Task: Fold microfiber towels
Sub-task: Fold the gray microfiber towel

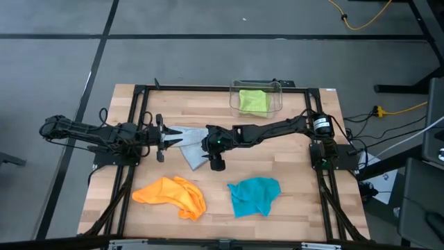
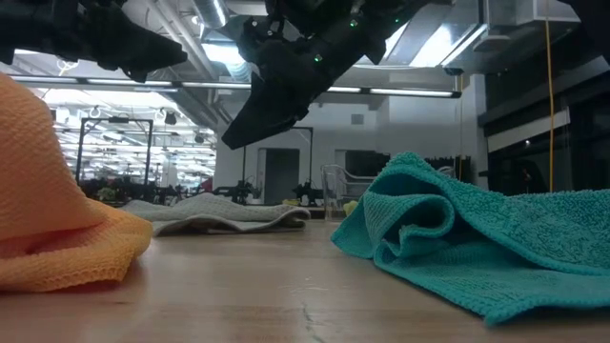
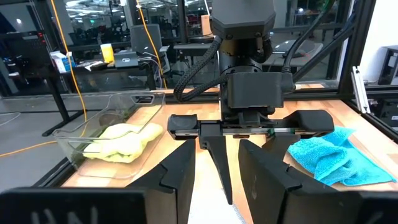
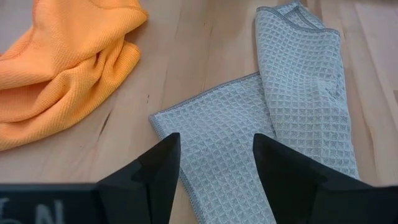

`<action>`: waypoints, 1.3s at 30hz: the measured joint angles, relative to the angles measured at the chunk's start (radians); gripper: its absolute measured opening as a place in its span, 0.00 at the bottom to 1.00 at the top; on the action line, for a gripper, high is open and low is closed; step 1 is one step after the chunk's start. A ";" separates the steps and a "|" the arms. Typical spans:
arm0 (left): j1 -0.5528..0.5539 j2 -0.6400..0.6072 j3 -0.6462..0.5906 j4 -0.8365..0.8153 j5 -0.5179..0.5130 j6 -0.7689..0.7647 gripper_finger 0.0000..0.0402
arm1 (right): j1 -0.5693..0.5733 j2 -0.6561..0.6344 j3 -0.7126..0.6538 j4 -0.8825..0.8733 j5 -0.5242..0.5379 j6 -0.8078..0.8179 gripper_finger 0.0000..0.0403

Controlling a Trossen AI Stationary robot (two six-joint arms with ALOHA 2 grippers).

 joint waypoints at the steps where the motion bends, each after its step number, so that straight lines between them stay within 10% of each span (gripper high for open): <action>1: 0.000 0.000 0.000 0.000 0.000 0.000 0.29 | 0.000 0.000 0.000 0.000 0.000 0.000 0.51; 19: 0.000 0.000 0.000 -0.003 0.000 -0.031 0.29 | 0.002 0.000 0.000 -0.203 -0.142 -0.114 0.51; 27: 0.000 0.000 0.000 -0.004 0.000 -0.032 0.29 | 0.066 0.062 0.000 0.026 -0.172 -0.169 0.51; 39: 0.000 0.000 0.000 -0.005 0.000 -0.032 0.29 | 0.112 0.169 0.007 0.164 0.069 -0.341 0.51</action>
